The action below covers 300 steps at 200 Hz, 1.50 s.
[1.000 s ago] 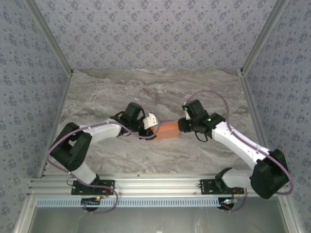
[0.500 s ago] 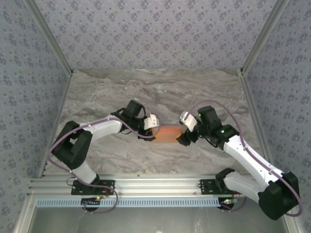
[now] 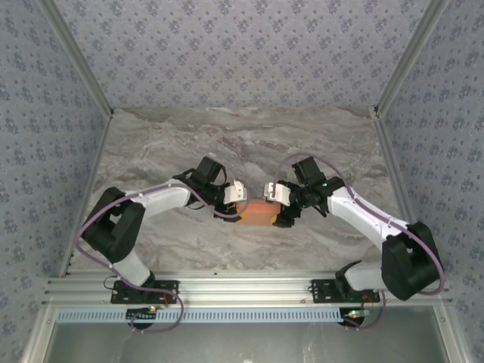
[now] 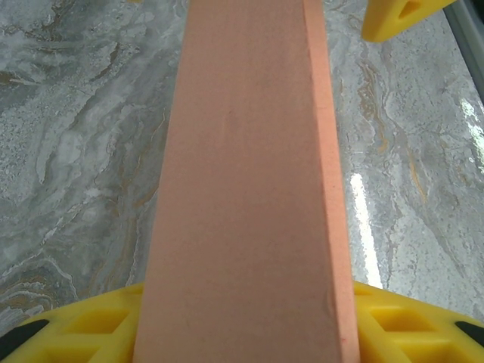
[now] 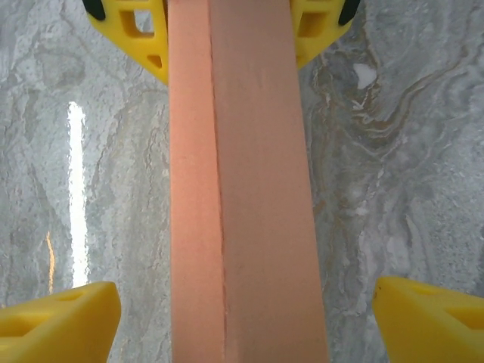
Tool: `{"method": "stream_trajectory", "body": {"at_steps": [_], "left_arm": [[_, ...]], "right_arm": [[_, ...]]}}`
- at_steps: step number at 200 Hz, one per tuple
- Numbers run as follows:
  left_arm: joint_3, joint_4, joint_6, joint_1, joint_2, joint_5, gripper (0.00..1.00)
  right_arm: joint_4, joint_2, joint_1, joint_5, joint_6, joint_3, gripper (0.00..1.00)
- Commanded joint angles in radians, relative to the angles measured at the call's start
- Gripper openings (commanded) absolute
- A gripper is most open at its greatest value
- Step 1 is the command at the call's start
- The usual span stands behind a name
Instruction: Fold the paper box
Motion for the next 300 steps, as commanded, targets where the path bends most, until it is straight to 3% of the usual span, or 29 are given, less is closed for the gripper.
{"method": "stream_trajectory", "body": {"at_steps": [1, 39, 51, 68, 88, 106, 141, 159, 180, 210, 256, 288, 300], "left_arm": [[-0.021, 0.046, -0.009, 0.013, -0.003, 0.048, 0.52], [-0.035, 0.097, -0.035, 0.023, -0.011, 0.055, 0.54], [-0.035, 0.108, -0.055, 0.028, -0.013, 0.051, 0.59], [-0.046, 0.135, -0.098, 0.042, -0.032, 0.054, 0.64], [-0.097, 0.234, -0.21, 0.071, -0.11, 0.033, 0.77], [-0.143, 0.34, -0.37, 0.091, -0.211, -0.033, 0.99], [-0.174, 0.341, -0.629, 0.097, -0.357, -0.204, 0.99], [-0.197, 0.359, -0.823, 0.095, -0.377, -0.361, 0.99], [-0.197, 0.321, -0.892, 0.081, -0.373, -0.409, 0.99], [-0.265, 0.404, -0.822, 0.027, -0.387, -0.519, 0.99], [-0.334, 0.561, -0.556, 0.036, -0.316, -0.38, 0.99], [-0.297, 0.595, -0.53, 0.048, -0.234, -0.353, 0.83], [-0.287, 0.618, -0.552, 0.05, -0.217, -0.355, 0.81]], "right_arm": [[-0.095, 0.051, -0.02, -0.068, -0.05, 0.064, 0.81], [-0.128, 0.09, -0.017, -0.04, -0.043, 0.082, 0.68], [-0.126, 0.09, -0.016, -0.04, -0.036, 0.085, 0.6], [-0.127, 0.088, -0.016, -0.031, -0.03, 0.089, 0.57], [-0.125, 0.08, -0.017, -0.021, -0.016, 0.081, 0.53], [-0.06, 0.061, -0.017, -0.011, 0.037, 0.056, 0.52], [0.039, 0.02, -0.01, 0.044, 0.198, 0.027, 0.52], [0.064, 0.009, 0.01, 0.062, 0.242, 0.012, 0.52], [0.079, 0.005, 0.02, 0.086, 0.307, 0.006, 0.52], [0.094, 0.011, 0.013, 0.088, 0.326, -0.013, 0.52], [0.062, 0.024, 0.004, 0.044, 0.283, -0.008, 0.52], [0.052, 0.024, 0.004, 0.035, 0.269, -0.008, 0.52], [0.05, 0.026, 0.003, 0.035, 0.266, -0.01, 0.52]]}}
